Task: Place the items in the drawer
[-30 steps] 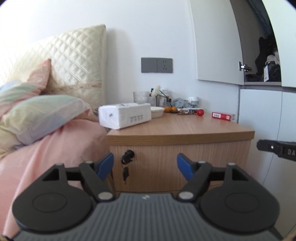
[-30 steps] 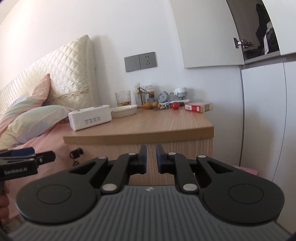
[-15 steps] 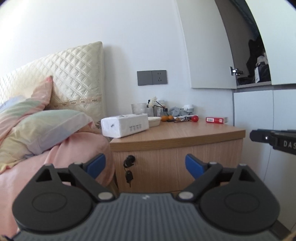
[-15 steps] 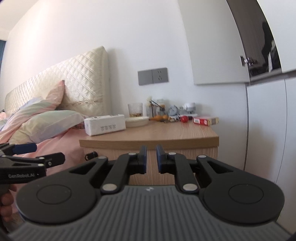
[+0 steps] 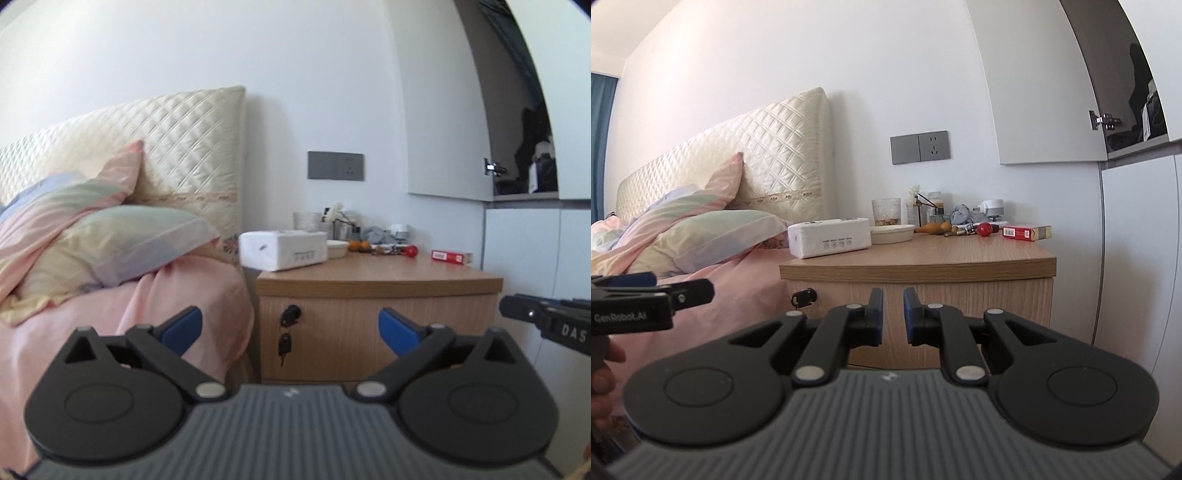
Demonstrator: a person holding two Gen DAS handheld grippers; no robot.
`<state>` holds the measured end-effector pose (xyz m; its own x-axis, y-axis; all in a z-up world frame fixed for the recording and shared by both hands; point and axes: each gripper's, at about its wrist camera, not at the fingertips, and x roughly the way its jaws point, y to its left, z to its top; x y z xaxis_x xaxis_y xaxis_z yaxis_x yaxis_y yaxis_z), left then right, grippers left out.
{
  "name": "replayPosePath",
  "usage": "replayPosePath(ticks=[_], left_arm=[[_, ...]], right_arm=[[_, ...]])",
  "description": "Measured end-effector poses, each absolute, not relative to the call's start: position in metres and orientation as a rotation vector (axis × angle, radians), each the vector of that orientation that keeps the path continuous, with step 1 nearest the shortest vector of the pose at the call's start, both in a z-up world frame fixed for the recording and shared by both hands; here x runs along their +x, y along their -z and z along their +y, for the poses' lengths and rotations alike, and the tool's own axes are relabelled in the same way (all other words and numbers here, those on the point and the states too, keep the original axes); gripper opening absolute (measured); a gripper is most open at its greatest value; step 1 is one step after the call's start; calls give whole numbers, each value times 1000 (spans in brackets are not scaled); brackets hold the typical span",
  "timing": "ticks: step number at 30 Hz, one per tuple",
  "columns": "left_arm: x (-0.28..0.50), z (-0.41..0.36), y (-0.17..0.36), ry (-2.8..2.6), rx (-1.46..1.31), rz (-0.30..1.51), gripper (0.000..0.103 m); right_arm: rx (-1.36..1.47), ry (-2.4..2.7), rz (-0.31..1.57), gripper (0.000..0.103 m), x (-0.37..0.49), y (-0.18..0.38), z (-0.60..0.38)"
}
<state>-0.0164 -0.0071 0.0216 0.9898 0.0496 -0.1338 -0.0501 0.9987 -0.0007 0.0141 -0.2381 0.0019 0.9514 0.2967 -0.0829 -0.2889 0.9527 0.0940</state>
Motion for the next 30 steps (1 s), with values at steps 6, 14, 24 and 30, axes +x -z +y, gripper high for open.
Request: replayPosePath(ticks=[6,14,24,30], left_arm=[[-21,-7,-19,-22,-10,140,102],[-18,-8,-17,-11,2,156,102],[-20,-7,-18,-10,-11,151,102],[-21,-8,-18,-15,-15,150,102]], right_arm=[[98,-286,91,15,13,-2,-237],[99,-284,86,15,11,-1,-238],[100,-260,116,54,7,-5,-240],[88,-253,104,86,7,-3,-239]])
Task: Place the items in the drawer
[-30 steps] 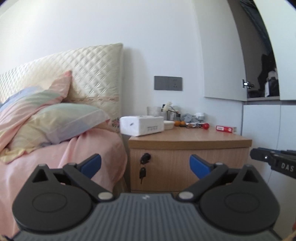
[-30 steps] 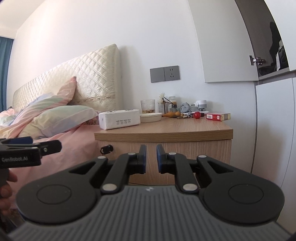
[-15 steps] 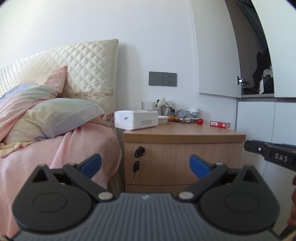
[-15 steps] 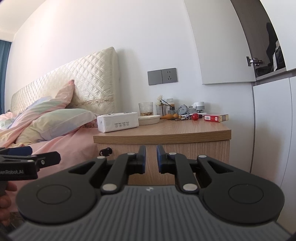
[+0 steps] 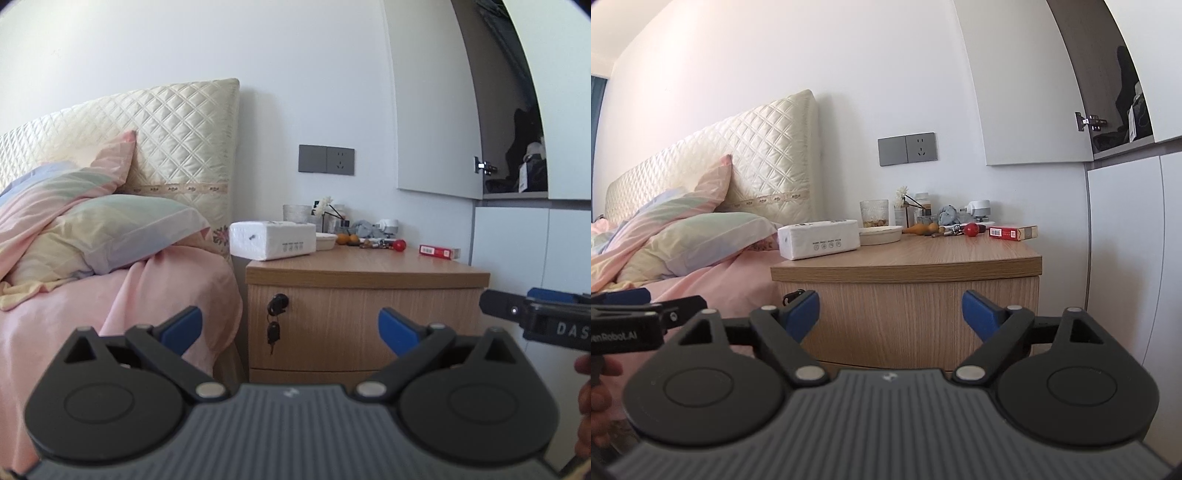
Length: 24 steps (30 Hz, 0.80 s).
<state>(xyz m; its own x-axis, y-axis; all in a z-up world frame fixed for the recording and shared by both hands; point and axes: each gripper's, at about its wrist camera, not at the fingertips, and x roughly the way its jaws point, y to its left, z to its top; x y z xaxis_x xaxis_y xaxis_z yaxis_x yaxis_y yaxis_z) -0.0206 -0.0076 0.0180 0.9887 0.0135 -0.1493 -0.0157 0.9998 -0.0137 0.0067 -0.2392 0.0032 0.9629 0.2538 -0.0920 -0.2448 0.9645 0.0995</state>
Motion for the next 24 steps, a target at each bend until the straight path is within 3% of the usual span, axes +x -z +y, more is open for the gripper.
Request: replayPosePath(ticks=[24], left_arm=[[-19,-8,-18,-35,-1,153,102]], right_arm=[[81,-238,105,86,10,-3,-240]])
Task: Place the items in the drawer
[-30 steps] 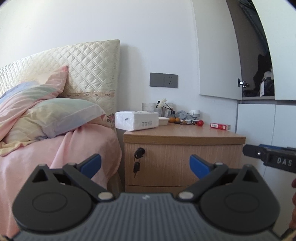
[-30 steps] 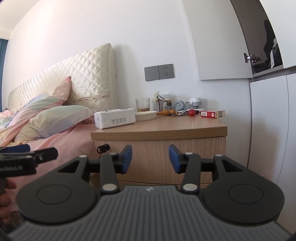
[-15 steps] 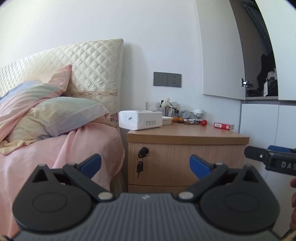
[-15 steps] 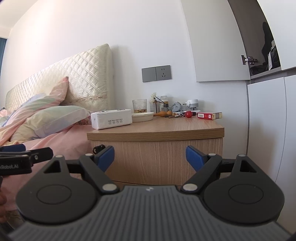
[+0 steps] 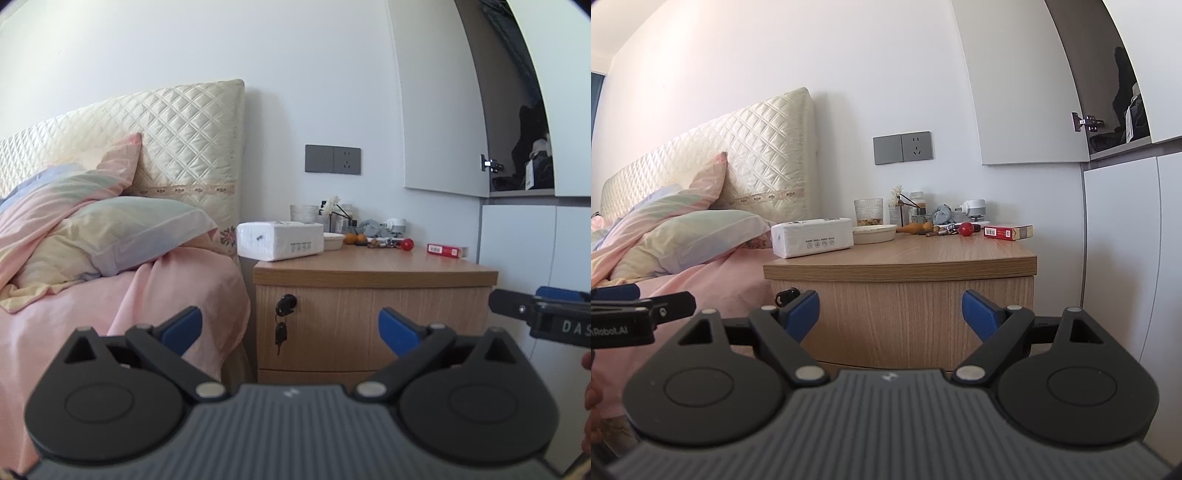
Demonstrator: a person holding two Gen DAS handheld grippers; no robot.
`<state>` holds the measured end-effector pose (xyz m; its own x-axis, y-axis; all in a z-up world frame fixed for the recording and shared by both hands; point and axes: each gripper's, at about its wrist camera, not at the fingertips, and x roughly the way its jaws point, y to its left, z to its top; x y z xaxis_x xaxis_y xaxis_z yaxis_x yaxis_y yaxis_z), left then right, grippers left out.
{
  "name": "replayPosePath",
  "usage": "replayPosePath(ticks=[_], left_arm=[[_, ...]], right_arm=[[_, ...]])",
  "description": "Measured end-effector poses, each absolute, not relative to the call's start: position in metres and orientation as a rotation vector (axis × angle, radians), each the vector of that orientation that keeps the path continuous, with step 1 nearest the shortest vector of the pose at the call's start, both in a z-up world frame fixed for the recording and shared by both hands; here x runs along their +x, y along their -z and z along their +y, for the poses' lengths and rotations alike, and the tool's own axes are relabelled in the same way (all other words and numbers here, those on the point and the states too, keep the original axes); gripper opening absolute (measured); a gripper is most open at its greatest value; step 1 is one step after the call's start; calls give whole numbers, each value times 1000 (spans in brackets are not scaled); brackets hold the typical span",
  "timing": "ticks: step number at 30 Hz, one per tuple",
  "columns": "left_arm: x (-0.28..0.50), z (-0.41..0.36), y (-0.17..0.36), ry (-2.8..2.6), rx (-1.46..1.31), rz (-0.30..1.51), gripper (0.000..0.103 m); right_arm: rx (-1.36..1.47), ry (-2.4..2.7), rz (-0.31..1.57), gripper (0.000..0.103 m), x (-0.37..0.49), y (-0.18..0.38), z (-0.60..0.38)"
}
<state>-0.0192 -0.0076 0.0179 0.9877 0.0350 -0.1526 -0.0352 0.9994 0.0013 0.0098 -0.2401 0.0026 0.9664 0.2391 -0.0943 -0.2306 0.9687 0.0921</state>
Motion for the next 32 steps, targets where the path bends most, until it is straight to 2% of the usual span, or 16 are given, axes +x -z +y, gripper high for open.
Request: replayPosePath(ticks=[32], left_arm=[[-17,-7,-16,-28,-5,186,103]], right_arm=[[27,-169,124,86,10,-1,-237]])
